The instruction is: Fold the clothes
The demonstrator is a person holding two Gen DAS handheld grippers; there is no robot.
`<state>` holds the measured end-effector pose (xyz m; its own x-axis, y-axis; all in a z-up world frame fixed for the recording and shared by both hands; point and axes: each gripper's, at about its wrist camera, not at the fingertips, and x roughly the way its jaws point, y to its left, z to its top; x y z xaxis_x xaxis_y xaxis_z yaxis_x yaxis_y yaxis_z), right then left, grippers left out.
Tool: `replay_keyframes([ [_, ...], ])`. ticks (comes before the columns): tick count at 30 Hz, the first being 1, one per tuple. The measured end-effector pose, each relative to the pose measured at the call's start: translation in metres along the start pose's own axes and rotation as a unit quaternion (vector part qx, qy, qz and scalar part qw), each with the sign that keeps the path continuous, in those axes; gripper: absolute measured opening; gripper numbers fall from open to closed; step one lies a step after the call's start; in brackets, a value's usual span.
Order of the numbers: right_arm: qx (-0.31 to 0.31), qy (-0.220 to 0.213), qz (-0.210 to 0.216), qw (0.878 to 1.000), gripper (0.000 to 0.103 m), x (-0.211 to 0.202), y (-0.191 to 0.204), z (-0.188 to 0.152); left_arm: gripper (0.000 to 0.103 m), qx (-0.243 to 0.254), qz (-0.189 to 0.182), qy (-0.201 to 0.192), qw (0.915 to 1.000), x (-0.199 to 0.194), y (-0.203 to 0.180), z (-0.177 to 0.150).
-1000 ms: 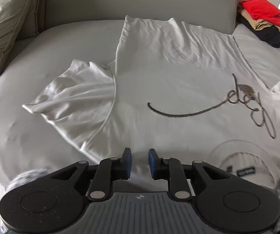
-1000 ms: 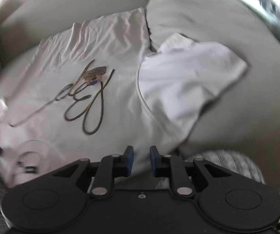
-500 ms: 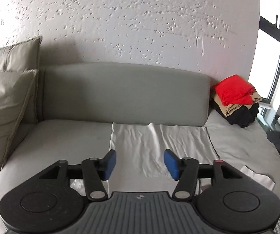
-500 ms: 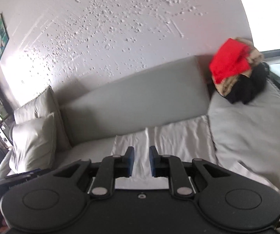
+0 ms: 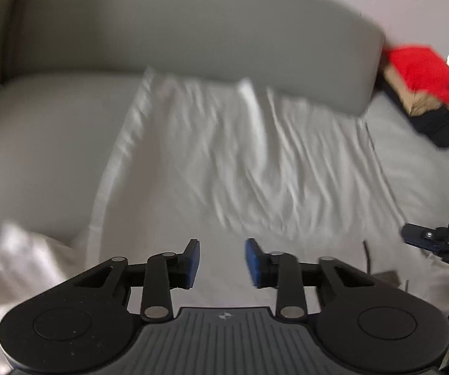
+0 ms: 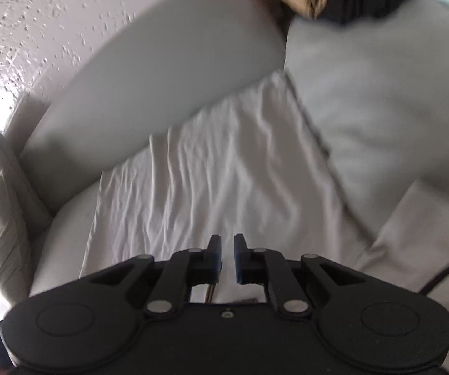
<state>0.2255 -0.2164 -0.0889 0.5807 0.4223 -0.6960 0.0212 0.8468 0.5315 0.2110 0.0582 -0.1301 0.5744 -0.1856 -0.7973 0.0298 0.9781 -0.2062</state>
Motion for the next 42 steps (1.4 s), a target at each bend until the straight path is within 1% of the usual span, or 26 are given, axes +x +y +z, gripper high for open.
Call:
replay_keyframes([
  [3, -0.008, 0.023, 0.014, 1.0, 0.009, 0.023, -0.006, -0.009, 0.031, 0.023, -0.006, 0.009, 0.9997, 0.029, -0.002, 0.001],
  [4, -0.015, 0.02, -0.01, 1.0, 0.009, 0.028, -0.01, -0.01, 0.032, 0.02, 0.002, 0.004, 0.9998, 0.034, 0.002, 0.002],
  [5, -0.021, 0.004, -0.046, 0.999, 0.0, 0.028, -0.014, -0.01, 0.031, 0.004, 0.018, 0.0, 0.9998, 0.037, 0.011, 0.004],
  [6, -0.022, -0.016, -0.08, 0.996, 0.0, 0.024, -0.021, -0.011, 0.029, -0.017, 0.04, -0.001, 0.9991, 0.04, 0.022, 0.007],
  [8, -0.019, -0.046, -0.162, 0.986, 0.0, 0.018, -0.037, -0.01, 0.018, -0.035, 0.092, -0.003, 0.9952, 0.041, 0.041, 0.01],
  [9, -0.022, -0.053, -0.183, 0.981, 0.0, 0.016, -0.046, -0.011, 0.017, -0.04, 0.119, -0.004, 0.9921, 0.04, 0.05, 0.011],
  [10, -0.017, -0.051, -0.171, 0.984, 0.0, 0.015, -0.054, -0.011, 0.017, -0.044, 0.145, -0.005, 0.9885, 0.039, 0.058, 0.012],
  [11, -0.016, -0.052, -0.175, 0.983, 0.0, 0.014, -0.052, -0.01, 0.013, -0.045, 0.17, -0.007, 0.9844, 0.037, 0.064, 0.012],
  [13, -0.038, -0.054, -0.208, 0.976, 0.0, 0.013, -0.041, -0.011, 0.012, -0.051, 0.177, -0.003, 0.9829, 0.032, 0.072, 0.012],
  [15, -0.071, -0.055, -0.25, 0.964, 0.0, 0.014, -0.026, -0.012, 0.012, -0.039, 0.202, -0.005, 0.9785, 0.025, 0.071, 0.011],
  [17, -0.056, -0.058, -0.253, 0.964, 0.002, 0.01, -0.019, -0.01, 0.014, -0.025, 0.208, -0.023, 0.9775, 0.014, 0.065, 0.01],
  [18, -0.048, -0.066, -0.238, 0.968, 0.007, 0.006, -0.017, -0.003, 0.014, -0.022, 0.188, -0.035, 0.9812, 0.009, 0.063, 0.011],
  [21, -0.028, -0.084, -0.139, 0.986, 0.007, 0.001, -0.01, 0.014, 0.014, -0.014, 0.096, -0.065, 0.9932, 0.002, 0.049, 0.016],
  [24, -0.012, -0.047, -0.025, 0.999, 0.008, 0.022, -0.001, 0.025, 0.016, 0.014, 0.009, -0.076, 0.997, 0.012, 0.023, 0.022],
  [26, -0.013, -0.002, 0.052, 0.999, 0.01, 0.048, 0.008, 0.027, 0.016, 0.043, -0.047, -0.066, 0.9958, 0.028, 0.004, 0.023],
  [28, -0.029, 0.035, 0.103, 0.994, 0.011, 0.075, 0.018, 0.026, 0.018, 0.081, -0.093, -0.044, 0.9913, 0.051, -0.017, 0.02],
  [30, -0.05, 0.06, 0.115, 0.99, 0.011, 0.099, 0.023, 0.023, 0.024, 0.111, -0.095, -0.028, 0.9889, 0.076, -0.029, 0.018],
  [31, -0.058, 0.066, 0.109, 0.99, 0.011, 0.11, 0.022, 0.022, 0.024, 0.117, -0.079, -0.028, 0.9895, 0.086, -0.031, 0.018],
  [32, -0.056, 0.06, 0.101, 0.991, 0.0, 0.115, 0.016, 0.024, 0.024, 0.119, -0.054, -0.032, 0.9908, 0.094, -0.03, 0.017],
  [34, -0.05, 0.044, 0.083, 0.994, 0.0, 0.124, 0.003, 0.028, 0.024, 0.092, -0.003, -0.064, 0.9937, 0.099, -0.016, 0.023],
  [36, -0.029, -0.019, 0.036, 0.999, 0.0, 0.114, -0.014, 0.037, 0.021, 0.052, 0.066, -0.088, 0.9926, 0.103, 0.005, 0.034],
  [37, -0.026, -0.049, 0.018, 0.998, 0.0, 0.109, -0.024, 0.043, 0.018, 0.03, 0.1, -0.099, 0.9896, 0.104, 0.02, 0.037],
  [38, -0.025, -0.068, -0.01, 0.997, 0.0, 0.106, -0.029, 0.046, 0.013, 0.006, 0.111, -0.107, 0.988, 0.104, 0.036, 0.04],
  [39, -0.024, -0.073, -0.014, 0.997, 0.0, 0.105, -0.029, 0.048, 0.013, -0.019, 0.125, -0.115, 0.9852, 0.101, 0.05, 0.043],
  [41, -0.023, -0.084, -0.023, 0.996, 0.0, 0.102, -0.03, 0.053, 0.01, -0.029, 0.224, -0.125, 0.9662, 0.098, 0.064, 0.045],
  [42, -0.022, -0.089, -0.028, 0.995, 0.0, 0.1, -0.03, 0.055, 0.014, -0.035, 0.24, -0.125, 0.962, 0.096, 0.072, 0.045],
])
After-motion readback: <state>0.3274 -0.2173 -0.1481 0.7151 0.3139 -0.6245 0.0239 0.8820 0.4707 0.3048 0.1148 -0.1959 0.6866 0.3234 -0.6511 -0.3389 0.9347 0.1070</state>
